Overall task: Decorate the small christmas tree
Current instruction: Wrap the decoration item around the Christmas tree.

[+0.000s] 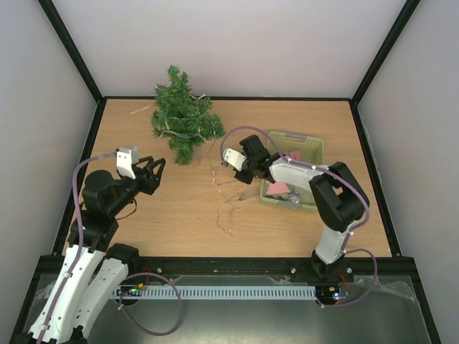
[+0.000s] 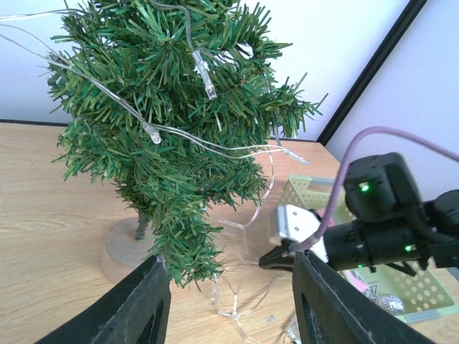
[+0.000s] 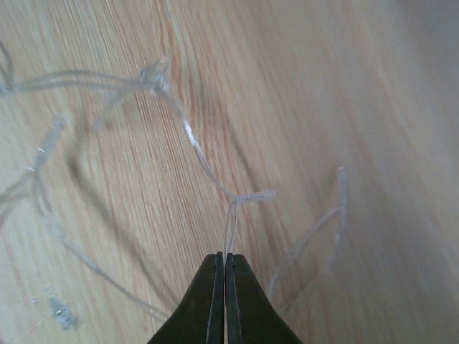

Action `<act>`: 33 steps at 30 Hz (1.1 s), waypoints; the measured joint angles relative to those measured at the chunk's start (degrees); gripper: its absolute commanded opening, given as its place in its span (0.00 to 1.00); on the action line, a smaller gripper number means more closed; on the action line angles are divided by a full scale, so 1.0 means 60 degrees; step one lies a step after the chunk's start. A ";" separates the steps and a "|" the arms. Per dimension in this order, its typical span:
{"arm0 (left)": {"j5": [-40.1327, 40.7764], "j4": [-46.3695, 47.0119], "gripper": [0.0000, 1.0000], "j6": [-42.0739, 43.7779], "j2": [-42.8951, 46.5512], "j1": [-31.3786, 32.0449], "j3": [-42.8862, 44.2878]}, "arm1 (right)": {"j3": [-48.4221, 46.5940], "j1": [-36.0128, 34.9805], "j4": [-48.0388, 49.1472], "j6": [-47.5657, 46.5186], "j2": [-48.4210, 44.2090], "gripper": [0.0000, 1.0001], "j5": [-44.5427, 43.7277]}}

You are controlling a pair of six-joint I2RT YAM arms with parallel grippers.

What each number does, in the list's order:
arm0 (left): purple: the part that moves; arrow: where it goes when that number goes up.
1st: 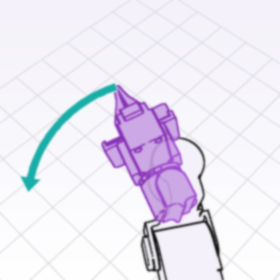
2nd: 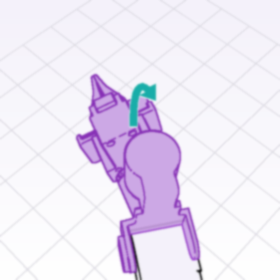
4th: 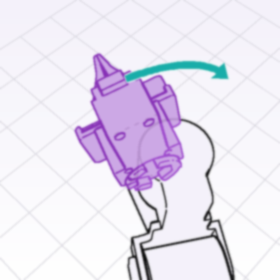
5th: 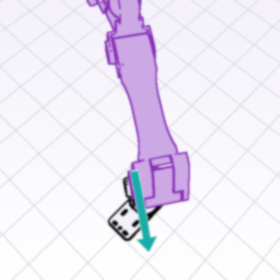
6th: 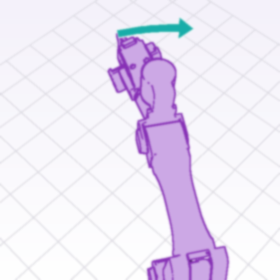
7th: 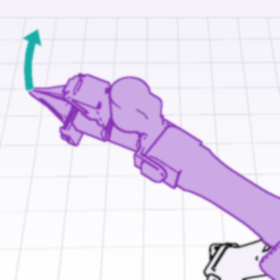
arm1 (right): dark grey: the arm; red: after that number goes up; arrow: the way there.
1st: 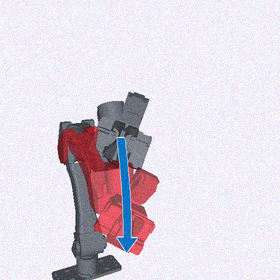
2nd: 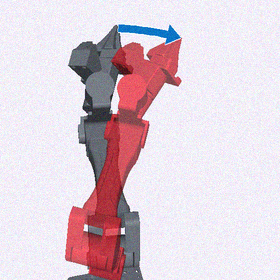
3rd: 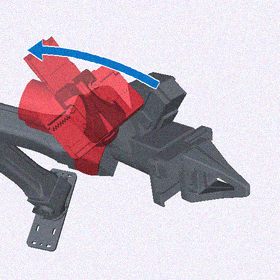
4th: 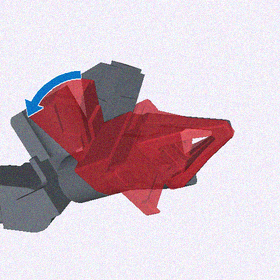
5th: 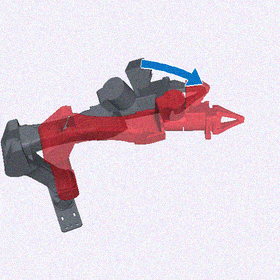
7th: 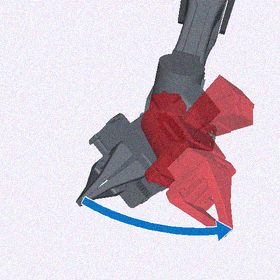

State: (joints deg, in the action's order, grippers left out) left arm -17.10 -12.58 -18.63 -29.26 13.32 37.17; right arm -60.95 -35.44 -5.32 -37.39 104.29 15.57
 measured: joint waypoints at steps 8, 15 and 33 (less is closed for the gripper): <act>0.0040 -0.0025 0.47 -0.0364 -0.0033 0.0215 -0.0007 | 0.0182 -0.0532 -0.0495 0.0878 -0.2448 0.02 0.0645; 0.0051 0.0058 0.47 -0.0831 -0.0091 0.0823 -0.0364 | 0.0820 -0.1351 -0.0831 0.1963 -0.3942 0.02 0.1719; -0.2557 -0.0280 0.50 0.2586 -0.0488 0.1548 0.0146 | 0.1384 -0.3286 0.0623 0.4623 -0.4914 0.02 0.3989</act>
State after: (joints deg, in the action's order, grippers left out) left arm -32.45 -14.26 -3.11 -32.18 22.61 38.04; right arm -52.64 -55.16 -1.58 -9.65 74.81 39.51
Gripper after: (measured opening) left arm 0.496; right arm 0.017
